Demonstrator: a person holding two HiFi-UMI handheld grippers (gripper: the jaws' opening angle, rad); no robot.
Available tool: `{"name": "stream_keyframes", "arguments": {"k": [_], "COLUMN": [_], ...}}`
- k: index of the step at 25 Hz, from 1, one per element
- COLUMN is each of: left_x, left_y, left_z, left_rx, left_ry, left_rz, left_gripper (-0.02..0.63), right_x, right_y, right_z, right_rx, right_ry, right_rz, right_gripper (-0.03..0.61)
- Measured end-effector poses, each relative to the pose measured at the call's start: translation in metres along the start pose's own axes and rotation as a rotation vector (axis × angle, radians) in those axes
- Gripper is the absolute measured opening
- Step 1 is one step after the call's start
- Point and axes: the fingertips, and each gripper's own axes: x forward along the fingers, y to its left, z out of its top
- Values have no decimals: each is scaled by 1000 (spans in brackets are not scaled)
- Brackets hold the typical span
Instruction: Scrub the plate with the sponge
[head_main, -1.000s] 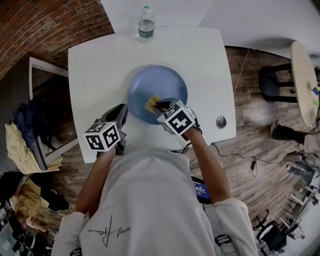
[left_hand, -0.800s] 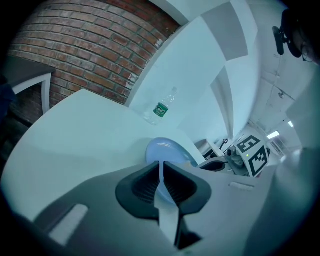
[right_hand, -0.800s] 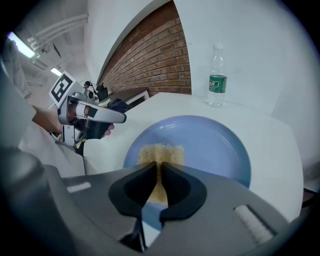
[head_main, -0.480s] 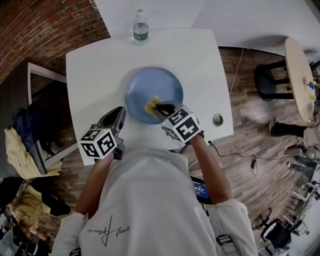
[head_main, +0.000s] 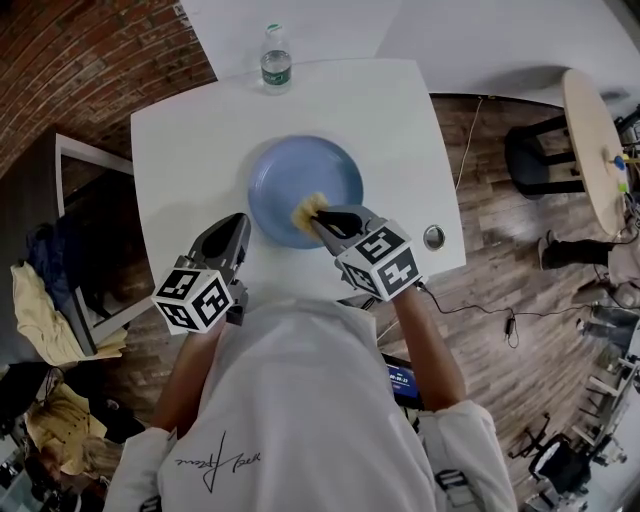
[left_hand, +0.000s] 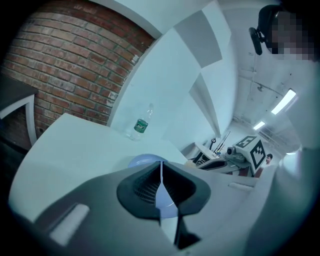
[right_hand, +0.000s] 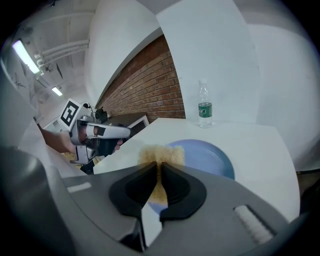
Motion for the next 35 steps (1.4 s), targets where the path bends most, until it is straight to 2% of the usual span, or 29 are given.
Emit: {"name": "stream_keyframes", "arguments": {"k": [7, 13, 17, 21, 27, 35], "left_x": [-9, -19, -28, -32, -40, -50], "left_y": [-18, -36, -50, -67, -84, -99], "left_z": [32, 59, 75, 80, 94, 110], "left_rx": [9, 27, 49, 74, 97, 75], "left_ry": [-89, -179, -196, -200, -229, -260], "left_rz": [-50, -78, -89, -116, -146, -190], "left_gripper": [14, 12, 12, 15, 17, 18], "right_x": [-35, -61, -78, -94, -114, -119], "right_y": [2, 3, 8, 16, 32, 39], "right_z": [37, 55, 68, 79, 98, 100], "right_rx": [77, 56, 48, 35, -47, -62], "right_ry": [-219, -302, -358, -392, -459, -448], "right_rz": [-8, -27, -21, -29, -44, -27], "right_gripper": [35, 34, 32, 31, 28, 28]}}
